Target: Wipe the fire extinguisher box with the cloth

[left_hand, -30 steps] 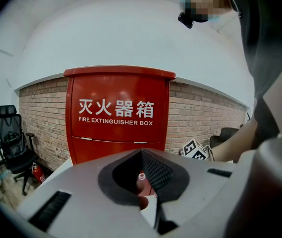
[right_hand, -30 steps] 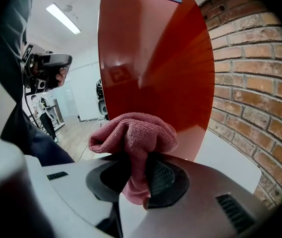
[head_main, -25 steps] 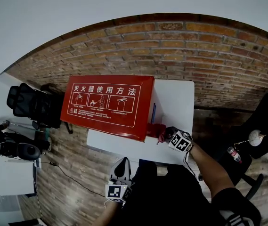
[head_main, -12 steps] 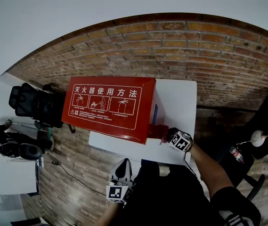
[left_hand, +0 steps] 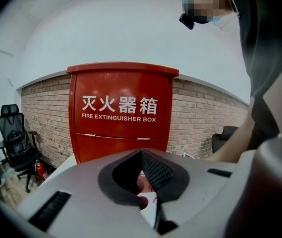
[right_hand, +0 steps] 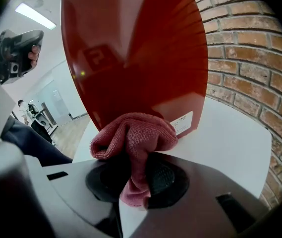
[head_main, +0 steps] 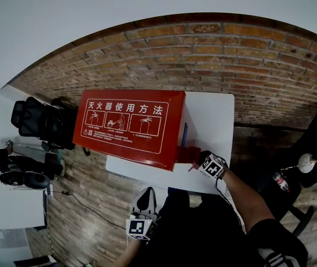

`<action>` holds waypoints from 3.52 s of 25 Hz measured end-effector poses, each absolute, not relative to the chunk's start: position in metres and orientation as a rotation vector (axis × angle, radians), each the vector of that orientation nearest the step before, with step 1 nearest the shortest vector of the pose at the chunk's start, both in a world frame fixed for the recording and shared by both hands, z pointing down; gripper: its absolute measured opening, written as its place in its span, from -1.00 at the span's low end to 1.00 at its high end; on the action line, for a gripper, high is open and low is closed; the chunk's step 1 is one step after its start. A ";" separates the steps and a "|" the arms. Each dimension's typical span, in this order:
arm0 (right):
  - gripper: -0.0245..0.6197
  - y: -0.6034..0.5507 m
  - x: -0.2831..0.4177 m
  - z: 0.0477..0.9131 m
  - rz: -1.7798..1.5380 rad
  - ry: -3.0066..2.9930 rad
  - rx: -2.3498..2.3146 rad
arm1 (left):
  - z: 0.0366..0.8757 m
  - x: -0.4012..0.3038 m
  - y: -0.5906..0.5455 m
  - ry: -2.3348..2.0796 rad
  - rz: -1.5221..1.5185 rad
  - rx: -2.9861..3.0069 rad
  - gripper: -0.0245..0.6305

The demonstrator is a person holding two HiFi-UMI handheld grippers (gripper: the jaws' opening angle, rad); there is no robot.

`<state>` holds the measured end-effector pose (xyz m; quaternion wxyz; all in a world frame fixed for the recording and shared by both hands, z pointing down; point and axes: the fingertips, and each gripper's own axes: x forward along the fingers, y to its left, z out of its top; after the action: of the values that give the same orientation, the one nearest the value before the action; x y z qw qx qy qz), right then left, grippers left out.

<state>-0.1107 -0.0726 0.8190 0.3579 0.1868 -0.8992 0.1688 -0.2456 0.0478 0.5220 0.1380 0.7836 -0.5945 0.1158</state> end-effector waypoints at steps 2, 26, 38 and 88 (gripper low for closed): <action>-0.65 -0.074 -0.111 0.818 0.448 -2.312 0.494 | 0.522 -0.246 0.048 -1.722 0.338 2.262 -0.87; -0.65 -0.133 -0.095 0.830 0.423 -2.202 0.659 | 0.528 -0.255 0.053 -1.734 0.366 2.234 -0.87; -0.65 -0.141 -0.094 0.807 0.378 -2.206 0.718 | 0.533 -0.259 0.060 -1.735 0.375 2.222 -0.87; -0.65 -0.130 -0.094 0.671 0.253 -2.428 0.717 | 0.536 -0.228 0.050 -1.671 0.352 2.290 -0.87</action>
<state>-0.0942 -0.1297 0.6714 0.2941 0.2695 -0.9120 0.0952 -0.2283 0.0503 0.5364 0.1420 0.7936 -0.5790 0.1219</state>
